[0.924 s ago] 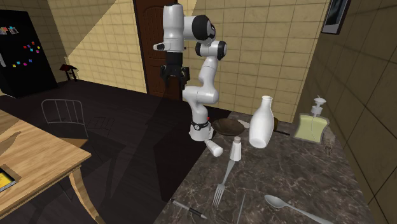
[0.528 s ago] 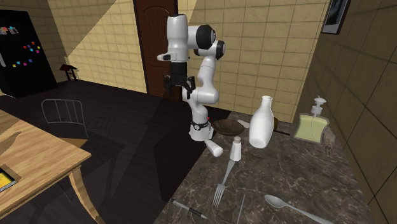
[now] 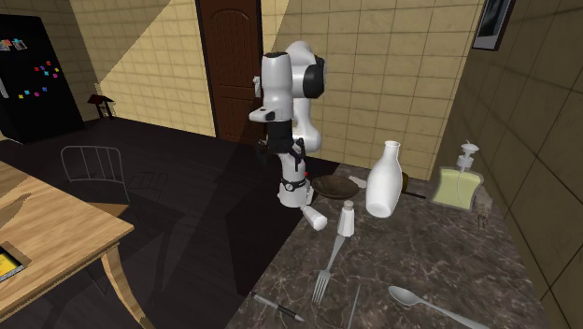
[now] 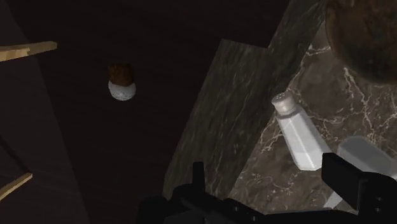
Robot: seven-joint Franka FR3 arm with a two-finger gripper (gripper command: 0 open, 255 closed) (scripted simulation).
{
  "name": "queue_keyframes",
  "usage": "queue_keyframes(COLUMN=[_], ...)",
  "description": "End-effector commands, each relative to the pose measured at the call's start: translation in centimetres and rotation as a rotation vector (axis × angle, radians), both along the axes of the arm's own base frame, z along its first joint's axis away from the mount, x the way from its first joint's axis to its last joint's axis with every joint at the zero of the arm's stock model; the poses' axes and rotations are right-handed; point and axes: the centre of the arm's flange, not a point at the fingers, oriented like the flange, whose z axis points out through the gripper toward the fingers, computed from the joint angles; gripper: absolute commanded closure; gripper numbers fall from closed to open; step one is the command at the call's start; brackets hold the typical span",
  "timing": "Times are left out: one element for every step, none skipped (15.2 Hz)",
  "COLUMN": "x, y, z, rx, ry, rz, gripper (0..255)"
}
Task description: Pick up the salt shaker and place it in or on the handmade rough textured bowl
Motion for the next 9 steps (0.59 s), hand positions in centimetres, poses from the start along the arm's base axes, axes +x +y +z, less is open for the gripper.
queue_keyframes(x=[0.1, 0.1, 0.1, 0.1, 0.0, -0.1, -0.3, -0.5, -0.7], y=[1.5, 2.3, 3.2, 4.0, 4.8, 5.6, 6.5, 7.3, 8.1], z=[-2.1, -3.0, -4.0, -4.9, -5.9, -6.8, -7.8, -8.7, -9.6], rx=[0.004, 0.005, 0.007, 0.008, 0.01, 0.011, 0.013, 0.015, 0.016], ry=[-0.007, -0.009, -0.012, -0.014, -0.017, -0.02, -0.022, -0.025, -0.027], rz=[0.086, 0.127, 0.169, 0.21, 0.252, 0.293, 0.335, 0.376, 0.418], gripper=[0, 0, 0, 0, 0, 0, 0, 0, 0])
